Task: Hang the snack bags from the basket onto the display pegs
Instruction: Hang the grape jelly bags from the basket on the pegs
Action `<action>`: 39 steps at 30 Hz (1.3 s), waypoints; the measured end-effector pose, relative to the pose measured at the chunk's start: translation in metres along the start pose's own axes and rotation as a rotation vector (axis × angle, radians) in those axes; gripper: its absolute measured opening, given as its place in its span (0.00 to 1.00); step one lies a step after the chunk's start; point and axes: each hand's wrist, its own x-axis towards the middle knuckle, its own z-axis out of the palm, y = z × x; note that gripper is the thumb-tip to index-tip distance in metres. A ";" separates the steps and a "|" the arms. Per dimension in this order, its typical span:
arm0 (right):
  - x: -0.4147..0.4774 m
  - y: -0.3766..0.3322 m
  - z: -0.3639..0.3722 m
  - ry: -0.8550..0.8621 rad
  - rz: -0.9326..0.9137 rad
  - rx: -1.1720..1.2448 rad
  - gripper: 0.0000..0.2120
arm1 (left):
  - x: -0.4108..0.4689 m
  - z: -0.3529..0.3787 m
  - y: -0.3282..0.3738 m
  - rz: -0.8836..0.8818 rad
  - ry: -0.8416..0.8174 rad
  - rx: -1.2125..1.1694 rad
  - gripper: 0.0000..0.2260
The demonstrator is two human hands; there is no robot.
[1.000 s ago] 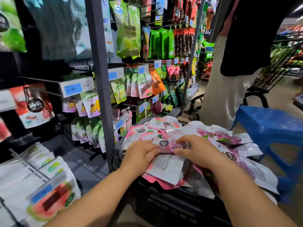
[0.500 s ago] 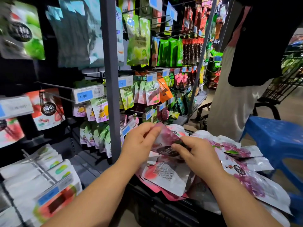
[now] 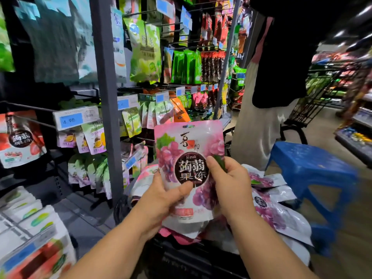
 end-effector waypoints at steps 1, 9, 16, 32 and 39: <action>0.000 0.001 -0.002 0.007 0.025 0.005 0.13 | -0.003 0.004 -0.008 -0.046 -0.071 -0.027 0.49; 0.010 0.011 -0.068 -0.100 0.126 -0.167 0.02 | -0.007 0.018 -0.032 -0.128 -0.046 -0.101 0.25; 0.007 0.041 -0.148 -0.277 0.343 -0.643 0.21 | -0.009 0.010 -0.036 -0.136 -0.009 -0.117 0.31; 0.001 0.063 -0.164 -0.474 0.212 -0.664 0.16 | -0.011 0.017 -0.042 -0.070 -0.006 -0.066 0.28; -0.006 0.050 -0.159 -0.307 0.101 -0.662 0.14 | -0.011 0.020 -0.042 -0.066 0.028 -0.043 0.23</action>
